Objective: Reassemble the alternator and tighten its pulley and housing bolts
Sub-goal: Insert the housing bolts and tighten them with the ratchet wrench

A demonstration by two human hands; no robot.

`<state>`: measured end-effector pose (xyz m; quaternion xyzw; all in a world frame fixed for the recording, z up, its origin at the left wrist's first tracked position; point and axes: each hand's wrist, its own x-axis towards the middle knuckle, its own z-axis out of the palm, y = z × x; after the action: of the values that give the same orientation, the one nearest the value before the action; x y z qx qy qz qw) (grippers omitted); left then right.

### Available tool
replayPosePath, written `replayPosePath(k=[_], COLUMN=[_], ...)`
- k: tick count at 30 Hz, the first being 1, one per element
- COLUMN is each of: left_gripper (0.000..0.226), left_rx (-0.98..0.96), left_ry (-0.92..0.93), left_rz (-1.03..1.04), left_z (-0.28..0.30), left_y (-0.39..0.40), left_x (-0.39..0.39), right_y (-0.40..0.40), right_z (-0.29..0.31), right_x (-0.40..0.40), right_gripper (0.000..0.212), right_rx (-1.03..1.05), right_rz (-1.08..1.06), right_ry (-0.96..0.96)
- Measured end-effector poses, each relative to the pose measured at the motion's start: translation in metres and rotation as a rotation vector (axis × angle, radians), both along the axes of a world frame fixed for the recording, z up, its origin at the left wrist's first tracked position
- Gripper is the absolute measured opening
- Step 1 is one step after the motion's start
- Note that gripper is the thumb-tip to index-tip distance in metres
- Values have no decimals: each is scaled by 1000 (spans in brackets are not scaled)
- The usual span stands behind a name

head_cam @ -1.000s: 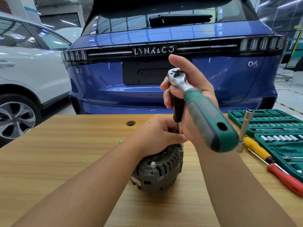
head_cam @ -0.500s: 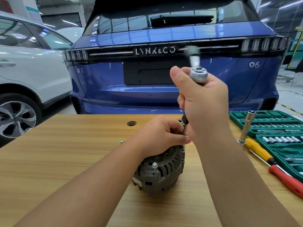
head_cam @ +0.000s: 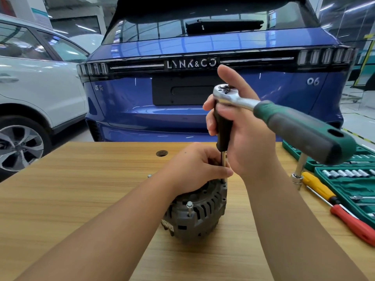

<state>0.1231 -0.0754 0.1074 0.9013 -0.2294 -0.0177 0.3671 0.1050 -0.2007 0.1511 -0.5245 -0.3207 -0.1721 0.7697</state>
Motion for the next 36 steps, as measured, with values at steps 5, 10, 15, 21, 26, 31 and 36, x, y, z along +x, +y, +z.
replayPosePath(k=[5,10,15,21,26,31,36], left_gripper=[7,7,6,5,7,32,14], left_rx=[-23,-106,-15,24,3,-61,-22], left_ry=[5,-2,-31,-13,-20,-41,-53], left_rz=[14,-16,-31,-19,-24,-34,-16], left_z=[-2,-3,-1,-1,-3,0,-2], left_y=[0,1,-1,0,0,2,0], left_x=[1,1,0,3,3,-2,0], right_y=[-3,-1,4,-5,-4,6,-4], right_z=[8,0,-2,1,-7,-11,-9], right_x=[4,3,-4,-2,5,8,14], right_gripper=[45,43,19,13,28,39,45], right_rx=[18,82,15,37,38,-8,42], right_rz=[143,166,-223,-157,-93,-153,49], right_ry=[166,185,96,208,47,-212,-111])
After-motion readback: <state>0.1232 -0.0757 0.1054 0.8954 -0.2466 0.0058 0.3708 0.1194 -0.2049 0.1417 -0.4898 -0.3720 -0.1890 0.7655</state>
